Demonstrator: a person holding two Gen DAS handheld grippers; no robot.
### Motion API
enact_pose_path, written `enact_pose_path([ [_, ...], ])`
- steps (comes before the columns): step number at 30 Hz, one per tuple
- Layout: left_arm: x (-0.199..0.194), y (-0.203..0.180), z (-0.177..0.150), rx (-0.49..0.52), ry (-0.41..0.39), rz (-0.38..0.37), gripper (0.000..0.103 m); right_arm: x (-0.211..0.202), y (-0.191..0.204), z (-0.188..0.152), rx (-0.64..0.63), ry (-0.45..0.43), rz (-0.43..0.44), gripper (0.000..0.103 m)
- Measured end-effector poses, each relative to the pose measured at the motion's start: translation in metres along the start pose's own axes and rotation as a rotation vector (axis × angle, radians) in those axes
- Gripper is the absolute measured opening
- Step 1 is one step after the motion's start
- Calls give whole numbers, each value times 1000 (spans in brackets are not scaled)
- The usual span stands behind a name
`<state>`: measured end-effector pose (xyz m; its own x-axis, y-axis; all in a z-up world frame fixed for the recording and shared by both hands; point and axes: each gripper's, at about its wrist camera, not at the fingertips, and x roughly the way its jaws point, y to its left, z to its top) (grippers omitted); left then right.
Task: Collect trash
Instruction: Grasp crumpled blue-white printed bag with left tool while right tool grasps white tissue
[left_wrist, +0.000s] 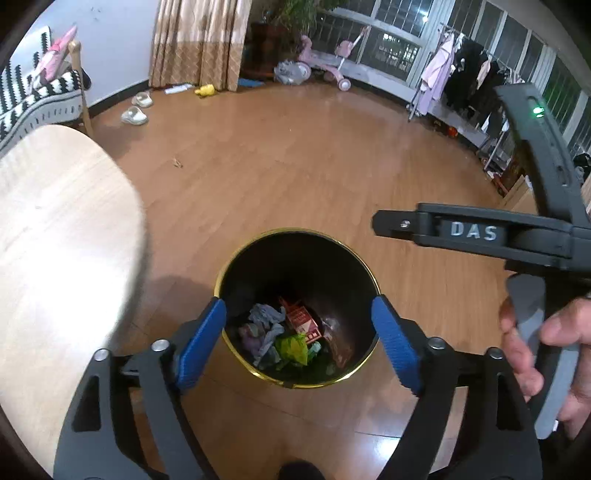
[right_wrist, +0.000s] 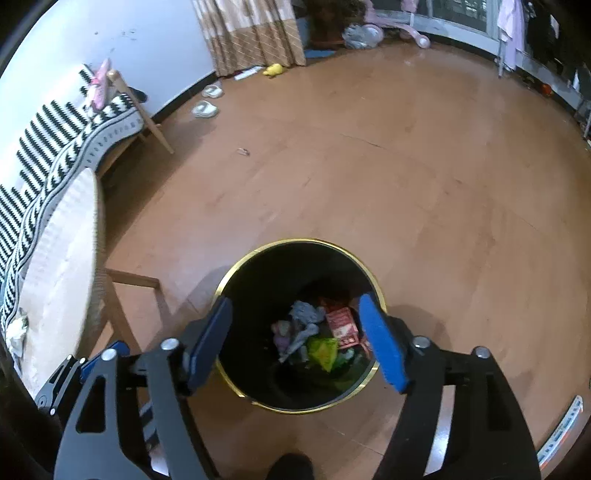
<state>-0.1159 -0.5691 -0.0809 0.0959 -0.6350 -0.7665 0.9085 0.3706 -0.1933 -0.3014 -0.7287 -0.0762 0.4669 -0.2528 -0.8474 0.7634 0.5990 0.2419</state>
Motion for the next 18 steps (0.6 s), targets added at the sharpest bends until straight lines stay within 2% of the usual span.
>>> enact_pose_path([
  [3, -32, 14, 0, -10, -50, 49, 94, -7, 32, -1, -48, -20, 24, 75],
  [6, -67, 40, -5, -36, -98, 110, 95, -14, 75, -4, -108, -38, 61, 83],
  [8, -97, 68, -12, -86, -124, 154, 96, -16, 102, -6, -143, -44, 89, 85],
  [12, -150, 118, -33, -170, -162, 257, 96, -15, 185, -18, -256, -28, 166, 85],
  [18, -242, 209, -90, -339, -204, 450, 96, -18, 326, -54, -462, 9, 294, 85],
])
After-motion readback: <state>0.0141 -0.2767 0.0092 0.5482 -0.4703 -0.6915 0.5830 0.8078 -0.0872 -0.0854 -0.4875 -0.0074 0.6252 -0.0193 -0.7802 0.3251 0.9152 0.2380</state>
